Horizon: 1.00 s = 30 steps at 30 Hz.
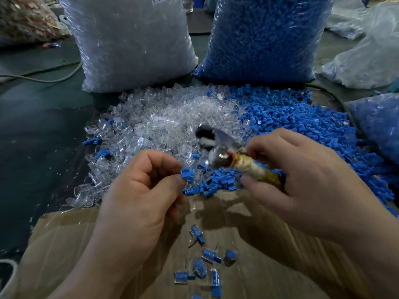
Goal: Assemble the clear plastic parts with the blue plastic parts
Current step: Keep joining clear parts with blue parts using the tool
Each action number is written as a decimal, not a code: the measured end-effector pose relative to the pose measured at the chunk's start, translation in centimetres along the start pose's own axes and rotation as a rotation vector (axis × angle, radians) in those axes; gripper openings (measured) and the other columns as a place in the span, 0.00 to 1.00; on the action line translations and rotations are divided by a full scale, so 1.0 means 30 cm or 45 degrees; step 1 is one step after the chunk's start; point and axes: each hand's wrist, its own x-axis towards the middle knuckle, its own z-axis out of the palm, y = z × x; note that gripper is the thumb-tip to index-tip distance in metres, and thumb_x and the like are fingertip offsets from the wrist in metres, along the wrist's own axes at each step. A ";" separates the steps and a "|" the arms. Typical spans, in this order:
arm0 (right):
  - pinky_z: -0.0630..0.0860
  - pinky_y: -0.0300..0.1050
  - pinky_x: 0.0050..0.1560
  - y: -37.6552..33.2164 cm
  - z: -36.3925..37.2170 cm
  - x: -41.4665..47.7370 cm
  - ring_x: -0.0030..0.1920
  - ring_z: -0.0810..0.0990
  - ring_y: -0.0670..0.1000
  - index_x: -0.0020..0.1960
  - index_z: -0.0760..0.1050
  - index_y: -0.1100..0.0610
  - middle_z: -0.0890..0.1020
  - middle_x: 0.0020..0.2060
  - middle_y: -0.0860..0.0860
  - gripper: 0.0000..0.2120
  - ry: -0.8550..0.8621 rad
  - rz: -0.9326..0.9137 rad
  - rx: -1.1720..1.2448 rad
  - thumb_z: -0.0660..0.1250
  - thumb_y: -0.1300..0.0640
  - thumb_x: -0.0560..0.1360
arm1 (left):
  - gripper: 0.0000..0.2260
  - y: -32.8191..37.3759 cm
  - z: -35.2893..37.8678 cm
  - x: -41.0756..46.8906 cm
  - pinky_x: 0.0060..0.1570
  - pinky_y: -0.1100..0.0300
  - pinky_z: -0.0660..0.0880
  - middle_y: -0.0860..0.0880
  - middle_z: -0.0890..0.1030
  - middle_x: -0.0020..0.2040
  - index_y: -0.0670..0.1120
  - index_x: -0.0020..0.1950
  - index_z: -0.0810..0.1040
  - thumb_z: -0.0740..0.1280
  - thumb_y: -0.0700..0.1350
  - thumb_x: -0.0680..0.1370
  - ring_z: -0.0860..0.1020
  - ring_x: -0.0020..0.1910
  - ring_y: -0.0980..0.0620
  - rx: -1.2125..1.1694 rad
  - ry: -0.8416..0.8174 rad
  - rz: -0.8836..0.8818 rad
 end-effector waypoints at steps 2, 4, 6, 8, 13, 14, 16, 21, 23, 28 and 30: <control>0.69 0.43 0.40 0.000 0.000 -0.005 0.44 0.73 0.45 0.55 0.73 0.44 0.74 0.44 0.41 0.18 -0.074 -0.027 -0.067 0.57 0.37 0.71 | 0.14 0.004 -0.005 0.003 0.24 0.63 0.74 0.46 0.79 0.30 0.53 0.42 0.81 0.69 0.33 0.76 0.76 0.25 0.53 -0.001 -0.009 0.039; 0.67 0.42 0.41 0.004 0.001 -0.006 0.46 0.73 0.47 0.58 0.73 0.44 0.75 0.46 0.42 0.21 -0.108 -0.041 -0.132 0.57 0.38 0.69 | 0.14 0.006 -0.008 0.004 0.24 0.64 0.74 0.47 0.80 0.30 0.52 0.43 0.82 0.68 0.33 0.76 0.76 0.25 0.54 -0.004 -0.010 0.069; 0.68 0.41 0.42 0.005 0.005 -0.007 0.48 0.74 0.48 0.59 0.73 0.45 0.75 0.47 0.42 0.24 -0.126 -0.052 -0.168 0.58 0.37 0.67 | 0.13 0.004 -0.009 0.002 0.24 0.64 0.74 0.48 0.80 0.32 0.53 0.43 0.82 0.69 0.33 0.75 0.76 0.26 0.55 0.026 -0.009 0.097; 0.69 0.41 0.44 0.007 0.012 -0.008 0.49 0.73 0.48 0.60 0.72 0.45 0.75 0.48 0.43 0.24 -0.134 -0.062 -0.173 0.59 0.37 0.67 | 0.14 -0.003 -0.014 0.003 0.25 0.64 0.74 0.48 0.81 0.33 0.54 0.43 0.82 0.70 0.34 0.76 0.76 0.26 0.55 0.072 0.000 0.127; 0.72 0.41 0.47 0.010 0.016 -0.010 0.51 0.72 0.46 0.61 0.70 0.42 0.74 0.49 0.40 0.23 -0.138 -0.076 -0.113 0.59 0.36 0.69 | 0.07 -0.011 -0.023 0.007 0.26 0.64 0.75 0.50 0.81 0.34 0.56 0.45 0.82 0.71 0.45 0.71 0.77 0.28 0.56 0.111 0.004 0.167; 0.72 0.41 0.47 0.010 0.017 -0.010 0.51 0.72 0.45 0.61 0.69 0.42 0.73 0.49 0.39 0.23 -0.143 -0.081 -0.113 0.59 0.36 0.69 | 0.07 -0.013 -0.023 0.008 0.27 0.64 0.75 0.50 0.81 0.34 0.57 0.45 0.82 0.71 0.45 0.71 0.78 0.28 0.56 0.123 0.006 0.170; 0.72 0.40 0.48 0.011 0.020 -0.011 0.51 0.71 0.45 0.62 0.69 0.41 0.73 0.50 0.39 0.23 -0.135 -0.086 -0.110 0.59 0.36 0.69 | 0.07 -0.015 -0.025 0.009 0.28 0.65 0.76 0.51 0.81 0.34 0.57 0.45 0.82 0.71 0.45 0.70 0.78 0.29 0.57 0.145 0.002 0.182; 0.75 0.44 0.48 -0.001 0.029 -0.013 0.51 0.72 0.46 0.63 0.69 0.42 0.74 0.50 0.39 0.25 -0.139 -0.099 -0.101 0.58 0.35 0.69 | 0.12 -0.017 -0.032 0.002 0.29 0.63 0.77 0.52 0.82 0.37 0.58 0.49 0.81 0.69 0.57 0.67 0.78 0.30 0.56 0.254 0.000 0.210; 0.75 0.45 0.48 -0.001 0.029 -0.014 0.51 0.73 0.46 0.63 0.69 0.43 0.74 0.50 0.40 0.25 -0.152 -0.106 -0.116 0.57 0.35 0.69 | 0.13 -0.016 -0.030 0.001 0.29 0.61 0.78 0.53 0.82 0.38 0.59 0.50 0.81 0.68 0.58 0.67 0.78 0.31 0.56 0.309 0.006 0.214; 0.71 0.42 0.44 -0.003 0.029 -0.005 0.46 0.74 0.48 0.59 0.74 0.45 0.76 0.44 0.42 0.24 -0.153 -0.119 -0.197 0.57 0.36 0.68 | 0.13 -0.008 -0.028 -0.004 0.31 0.52 0.81 0.54 0.83 0.39 0.61 0.49 0.80 0.67 0.60 0.67 0.80 0.32 0.53 0.375 -0.003 0.217; 0.67 0.40 0.43 -0.007 0.031 -0.003 0.44 0.73 0.47 0.56 0.75 0.45 0.75 0.42 0.41 0.22 -0.183 -0.112 -0.200 0.56 0.36 0.68 | 0.14 -0.005 -0.027 -0.008 0.32 0.48 0.82 0.53 0.83 0.39 0.60 0.50 0.80 0.67 0.60 0.67 0.80 0.33 0.51 0.375 -0.019 0.209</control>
